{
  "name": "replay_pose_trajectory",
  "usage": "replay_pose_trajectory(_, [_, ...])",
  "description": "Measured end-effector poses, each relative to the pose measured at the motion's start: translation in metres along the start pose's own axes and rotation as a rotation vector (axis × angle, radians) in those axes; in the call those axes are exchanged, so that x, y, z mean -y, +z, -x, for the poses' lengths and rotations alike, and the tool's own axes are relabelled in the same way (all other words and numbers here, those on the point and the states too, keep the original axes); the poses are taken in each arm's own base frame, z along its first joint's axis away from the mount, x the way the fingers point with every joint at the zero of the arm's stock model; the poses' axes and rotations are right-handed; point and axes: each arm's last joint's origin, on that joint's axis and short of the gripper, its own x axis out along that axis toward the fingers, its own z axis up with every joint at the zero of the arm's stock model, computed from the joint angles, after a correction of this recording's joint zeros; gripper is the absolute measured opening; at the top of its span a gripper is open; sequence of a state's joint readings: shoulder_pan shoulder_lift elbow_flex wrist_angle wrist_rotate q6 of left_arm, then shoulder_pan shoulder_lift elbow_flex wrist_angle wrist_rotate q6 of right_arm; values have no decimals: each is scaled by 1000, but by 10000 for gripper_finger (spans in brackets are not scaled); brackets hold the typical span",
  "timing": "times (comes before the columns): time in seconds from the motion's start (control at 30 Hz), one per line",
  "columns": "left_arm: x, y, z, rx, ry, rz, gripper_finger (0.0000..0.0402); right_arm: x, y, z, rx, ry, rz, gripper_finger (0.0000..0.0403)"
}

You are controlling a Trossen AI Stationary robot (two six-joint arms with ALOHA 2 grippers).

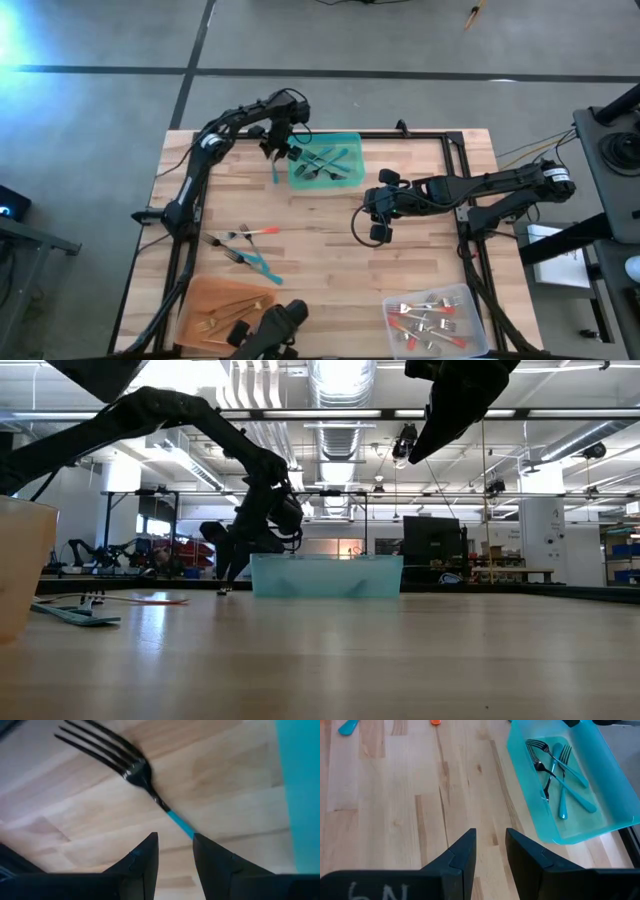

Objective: Sort silverware by color (type)
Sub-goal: Put the blue fork into the blue bin

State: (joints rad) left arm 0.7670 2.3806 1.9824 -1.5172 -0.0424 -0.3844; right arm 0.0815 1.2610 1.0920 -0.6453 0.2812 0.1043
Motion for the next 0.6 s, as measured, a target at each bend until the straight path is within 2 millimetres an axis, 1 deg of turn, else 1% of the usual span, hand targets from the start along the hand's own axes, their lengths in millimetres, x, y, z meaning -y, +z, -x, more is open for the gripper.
replay_pose_trajectory(0.23, [-2, -1, -2, -47, -37, -17, 105, 0, 0, 0, 0, 0, 0, 96])
replay_pose_trajectory(0.47, [5, -2, 3, 7, -32, -55, 105, 0, 0, 0, 0, 0, 1, 96])
replay_pose_trajectory(0.6, [9, -10, 8, 35, -4, -73, 105, 0, 0, 0, 0, 0, 0, 96])
